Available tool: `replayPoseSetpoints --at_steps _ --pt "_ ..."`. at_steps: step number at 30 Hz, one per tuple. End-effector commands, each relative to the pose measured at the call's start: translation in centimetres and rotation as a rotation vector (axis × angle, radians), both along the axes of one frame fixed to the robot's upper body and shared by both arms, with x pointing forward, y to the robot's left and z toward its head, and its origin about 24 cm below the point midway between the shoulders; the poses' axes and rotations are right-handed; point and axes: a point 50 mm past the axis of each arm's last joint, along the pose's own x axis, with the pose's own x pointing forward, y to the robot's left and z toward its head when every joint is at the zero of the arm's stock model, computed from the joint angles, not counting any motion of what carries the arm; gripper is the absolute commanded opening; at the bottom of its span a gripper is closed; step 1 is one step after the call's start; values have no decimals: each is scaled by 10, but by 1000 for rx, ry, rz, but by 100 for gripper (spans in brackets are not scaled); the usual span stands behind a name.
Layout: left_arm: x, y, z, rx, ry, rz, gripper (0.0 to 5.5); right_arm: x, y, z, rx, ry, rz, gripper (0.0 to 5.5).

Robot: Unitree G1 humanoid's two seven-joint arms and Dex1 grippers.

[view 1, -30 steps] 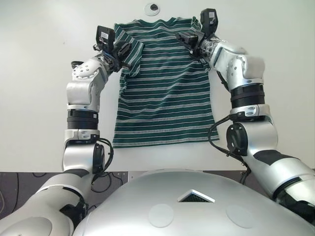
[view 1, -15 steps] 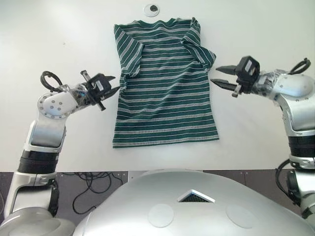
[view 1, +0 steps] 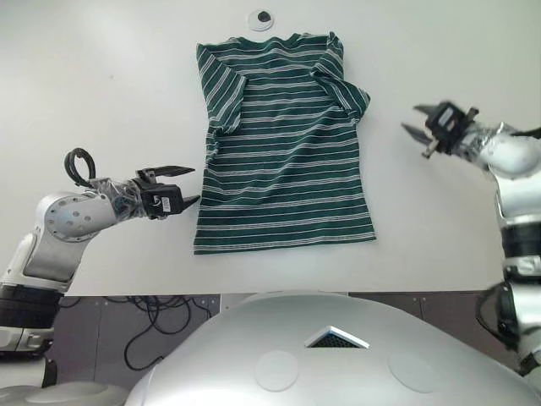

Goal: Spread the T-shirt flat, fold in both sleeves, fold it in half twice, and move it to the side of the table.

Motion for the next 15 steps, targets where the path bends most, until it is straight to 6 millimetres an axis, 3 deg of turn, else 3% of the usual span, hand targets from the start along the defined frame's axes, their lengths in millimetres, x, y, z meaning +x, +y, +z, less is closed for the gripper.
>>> replayPoseSetpoints --at_steps 1,8,13,15 --pt "-3 6 -11 62 63 -21 268 12 15 -17 -53 8 -5 173" --pt "8 -8 -9 23 35 -43 268 34 36 -41 -41 24 -88 173" --pt "14 -8 -9 20 17 -36 268 19 65 -49 64 81 93 173" --pt "15 -8 -11 15 17 -23 268 14 73 -36 194 49 142 173"
